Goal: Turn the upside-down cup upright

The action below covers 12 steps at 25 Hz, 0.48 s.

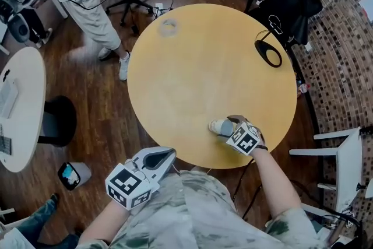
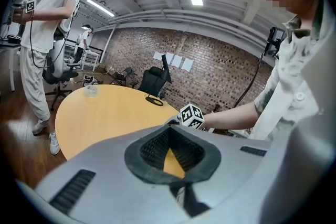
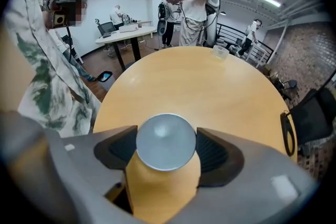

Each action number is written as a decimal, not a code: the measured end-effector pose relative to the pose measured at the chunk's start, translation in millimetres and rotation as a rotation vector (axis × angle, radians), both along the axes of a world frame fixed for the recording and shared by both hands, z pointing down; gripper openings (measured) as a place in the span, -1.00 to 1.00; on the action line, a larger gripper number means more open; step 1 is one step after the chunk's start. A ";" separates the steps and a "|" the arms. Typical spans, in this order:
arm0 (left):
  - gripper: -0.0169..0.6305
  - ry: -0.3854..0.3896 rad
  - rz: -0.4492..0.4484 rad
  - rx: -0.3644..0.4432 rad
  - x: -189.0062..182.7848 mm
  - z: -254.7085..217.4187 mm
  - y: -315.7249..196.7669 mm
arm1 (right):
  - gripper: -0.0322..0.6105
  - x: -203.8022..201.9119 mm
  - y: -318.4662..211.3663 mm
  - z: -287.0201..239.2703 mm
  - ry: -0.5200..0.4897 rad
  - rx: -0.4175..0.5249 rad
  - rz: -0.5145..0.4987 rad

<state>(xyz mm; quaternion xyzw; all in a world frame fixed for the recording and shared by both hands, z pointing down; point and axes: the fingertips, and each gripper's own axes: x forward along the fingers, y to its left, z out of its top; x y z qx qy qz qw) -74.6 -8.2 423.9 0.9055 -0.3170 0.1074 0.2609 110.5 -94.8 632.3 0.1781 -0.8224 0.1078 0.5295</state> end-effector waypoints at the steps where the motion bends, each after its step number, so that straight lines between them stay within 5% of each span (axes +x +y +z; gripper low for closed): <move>1: -0.93 -0.005 0.002 -0.003 3.7 -0.2 1.3 | 0.18 5.7 2.1 0.6 0.005 0.000 -0.002; 12: -0.93 -0.059 -0.003 -0.012 25.0 -2.1 11.5 | 0.15 43.6 15.8 30.7 0.022 -0.012 -0.002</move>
